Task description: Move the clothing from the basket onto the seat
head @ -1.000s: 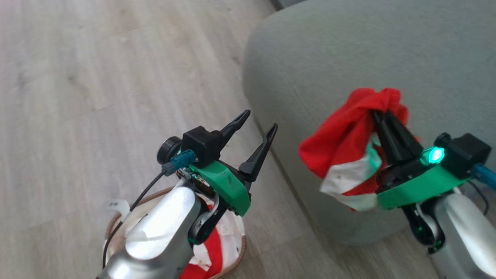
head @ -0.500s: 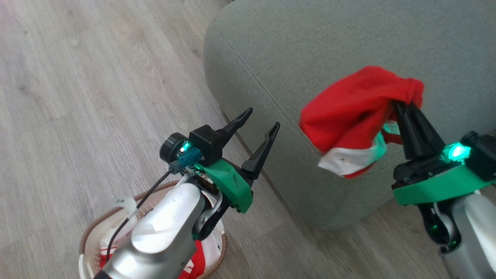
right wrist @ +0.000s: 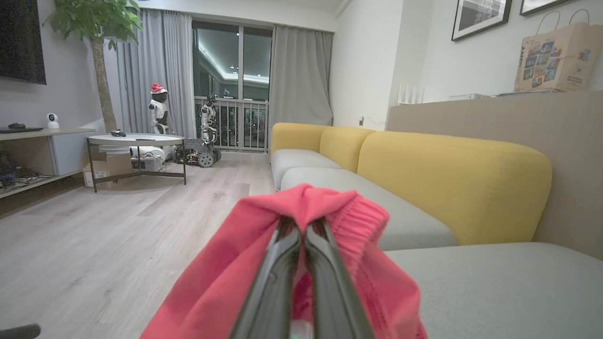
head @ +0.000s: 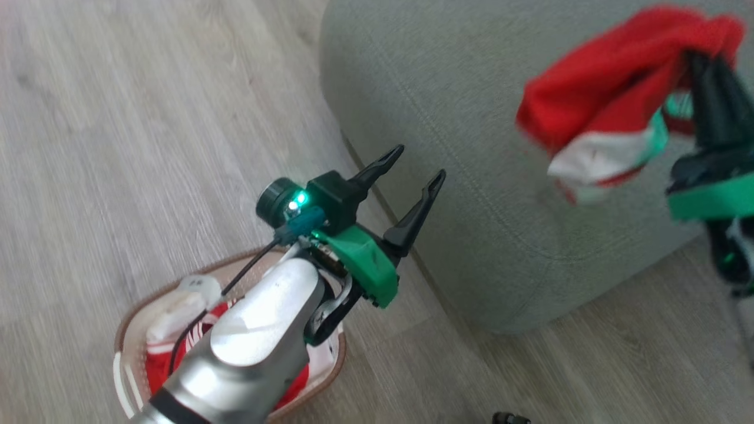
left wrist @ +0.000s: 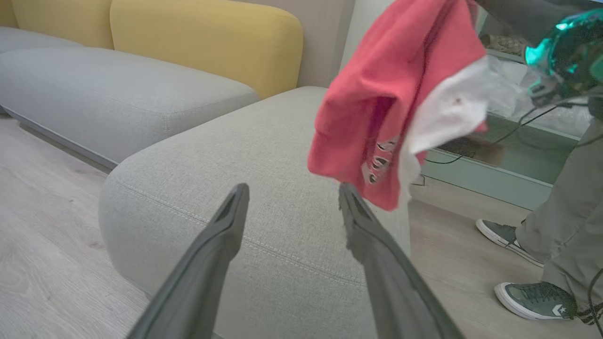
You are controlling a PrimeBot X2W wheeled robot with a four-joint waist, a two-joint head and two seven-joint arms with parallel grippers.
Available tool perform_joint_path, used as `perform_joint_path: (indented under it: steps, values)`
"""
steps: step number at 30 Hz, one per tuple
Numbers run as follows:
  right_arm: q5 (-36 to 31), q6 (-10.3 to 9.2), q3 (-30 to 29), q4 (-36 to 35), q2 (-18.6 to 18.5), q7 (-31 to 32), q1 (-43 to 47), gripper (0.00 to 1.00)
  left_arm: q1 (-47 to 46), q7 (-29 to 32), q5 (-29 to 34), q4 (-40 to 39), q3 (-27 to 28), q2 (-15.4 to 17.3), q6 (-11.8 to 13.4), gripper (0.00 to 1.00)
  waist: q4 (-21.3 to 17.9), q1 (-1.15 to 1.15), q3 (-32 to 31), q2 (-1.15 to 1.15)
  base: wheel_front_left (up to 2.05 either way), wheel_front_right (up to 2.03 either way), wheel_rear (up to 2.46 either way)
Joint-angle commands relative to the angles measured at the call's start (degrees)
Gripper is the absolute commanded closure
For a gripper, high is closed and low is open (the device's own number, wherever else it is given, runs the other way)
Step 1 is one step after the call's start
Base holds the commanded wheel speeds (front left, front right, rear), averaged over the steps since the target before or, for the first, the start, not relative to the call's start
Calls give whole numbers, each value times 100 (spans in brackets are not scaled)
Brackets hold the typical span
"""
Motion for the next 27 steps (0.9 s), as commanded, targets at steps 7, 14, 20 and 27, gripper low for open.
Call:
perform_joint_path:
  steps: [7, 14, 20, 27]
  values:
    - [633, -1, -140, 572, -594, -37, -1316, 100, -723, 249, 213, -259, -1, -60, 79, 0, 388, 0, 862, 0, 0, 0, 0]
    - [1086, -1, -121, 1533, -1074, -37, -2261, 100, -1203, 363, 392, -280, -237, -157, 98, 0, 711, 0, 1498, 0, 0, 0, 0]
    - [955, -1, -388, 2417, -1338, -37, -2746, 100, -1583, 398, 442, -277, -497, -221, 125, 0, 977, 0, 1939, 0, 0, 0, 0]
    - [613, -1, -710, 3167, -1433, -37, -3114, 100, -1946, 365, 314, -295, -823, -240, 250, 0, 1160, 0, 2344, 0, 0, 0, 0]
